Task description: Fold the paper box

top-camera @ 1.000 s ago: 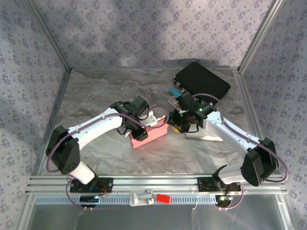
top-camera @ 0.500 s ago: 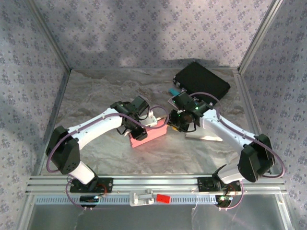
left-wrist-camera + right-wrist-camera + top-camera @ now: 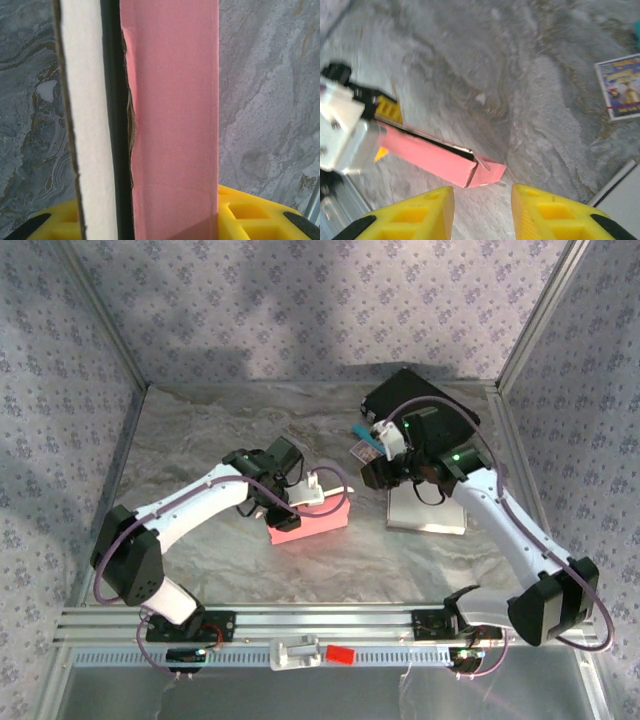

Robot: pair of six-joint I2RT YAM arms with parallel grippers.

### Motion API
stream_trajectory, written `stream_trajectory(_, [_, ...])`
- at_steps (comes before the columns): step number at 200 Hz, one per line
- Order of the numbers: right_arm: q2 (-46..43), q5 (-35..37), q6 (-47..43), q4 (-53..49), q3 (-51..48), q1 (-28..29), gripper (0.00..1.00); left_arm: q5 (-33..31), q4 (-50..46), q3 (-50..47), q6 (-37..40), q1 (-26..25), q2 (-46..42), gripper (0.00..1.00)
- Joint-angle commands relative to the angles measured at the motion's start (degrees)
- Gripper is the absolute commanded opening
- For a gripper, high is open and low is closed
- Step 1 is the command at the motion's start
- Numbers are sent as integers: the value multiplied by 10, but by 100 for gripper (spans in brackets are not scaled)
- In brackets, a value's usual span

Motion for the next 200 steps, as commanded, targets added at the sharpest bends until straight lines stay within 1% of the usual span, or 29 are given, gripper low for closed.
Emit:
stream_trajectory(1, [34, -21, -129, -57, 12, 17, 35, 30, -15, -8, 38, 7, -21, 41])
stream_trajectory(23, [97, 7, -158, -111, 61, 33, 31, 28, -15, -13, 42, 12, -23, 41])
stream_trajectory(39, [124, -5, -162, -125, 88, 34, 32, 29, -13, -16, 44, 14, -25, 41])
stream_trajectory(54, [129, -22, -163, -121, 96, 35, 35, 31, -12, -15, 43, 15, -25, 40])
stream_trajectory(79, [146, -16, -159, -131, 109, 43, 36, 35, -8, -17, 41, 16, -30, 40])
stream_trajectory(115, [161, -13, -157, -136, 117, 50, 31, 40, -7, -23, 42, 20, -36, 38])
stream_trajectory(153, [180, 35, -162, -141, 122, 69, 31, 43, -6, -27, 42, 20, -37, 37])
stream_trajectory(183, [191, 39, -161, -144, 136, 74, 31, 42, -4, -27, 44, 21, -37, 37])
stream_trajectory(200, [193, 37, -161, -149, 141, 76, 25, 42, -3, -27, 43, 20, -37, 37])
